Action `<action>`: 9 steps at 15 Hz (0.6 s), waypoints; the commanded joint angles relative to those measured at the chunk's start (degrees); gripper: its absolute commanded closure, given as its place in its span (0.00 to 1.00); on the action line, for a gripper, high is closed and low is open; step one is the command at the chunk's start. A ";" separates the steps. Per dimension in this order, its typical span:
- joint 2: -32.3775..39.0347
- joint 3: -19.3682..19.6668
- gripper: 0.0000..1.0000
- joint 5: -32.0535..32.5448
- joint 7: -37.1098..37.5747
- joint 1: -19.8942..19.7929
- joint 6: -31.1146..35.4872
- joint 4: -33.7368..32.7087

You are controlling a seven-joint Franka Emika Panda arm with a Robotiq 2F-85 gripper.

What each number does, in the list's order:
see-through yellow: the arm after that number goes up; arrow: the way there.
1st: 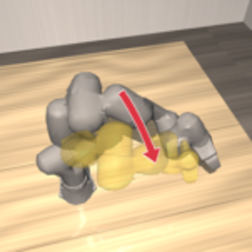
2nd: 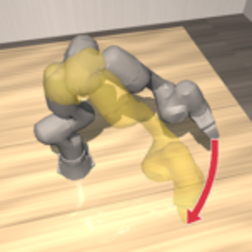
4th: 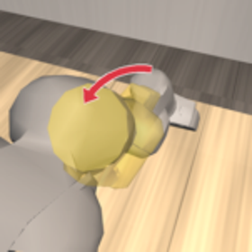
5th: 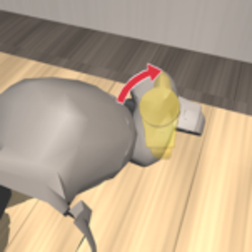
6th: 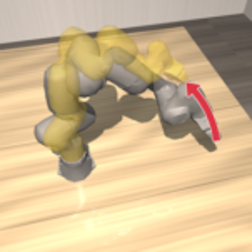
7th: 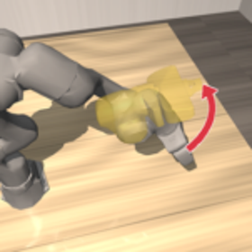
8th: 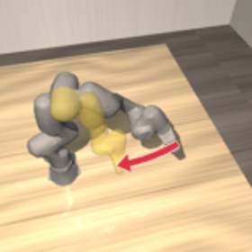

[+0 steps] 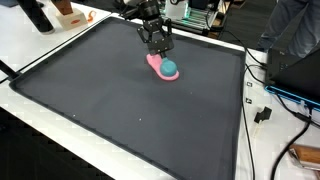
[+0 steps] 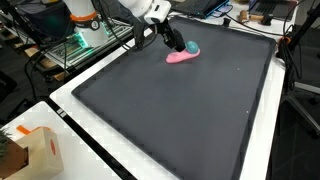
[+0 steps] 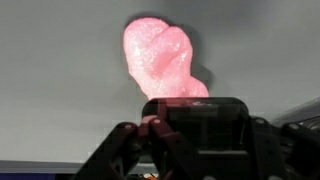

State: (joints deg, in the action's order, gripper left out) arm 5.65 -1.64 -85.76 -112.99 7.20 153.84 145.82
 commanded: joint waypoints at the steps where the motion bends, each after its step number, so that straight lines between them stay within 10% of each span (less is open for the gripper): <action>1: -3.40 -0.99 0.65 5.37 9.11 1.68 3.85 1.09; 9: -8.56 -4.45 0.65 29.81 38.55 3.29 9.71 2.20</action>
State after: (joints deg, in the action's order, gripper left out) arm 0.17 -4.18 -65.33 -85.67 11.14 161.80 145.87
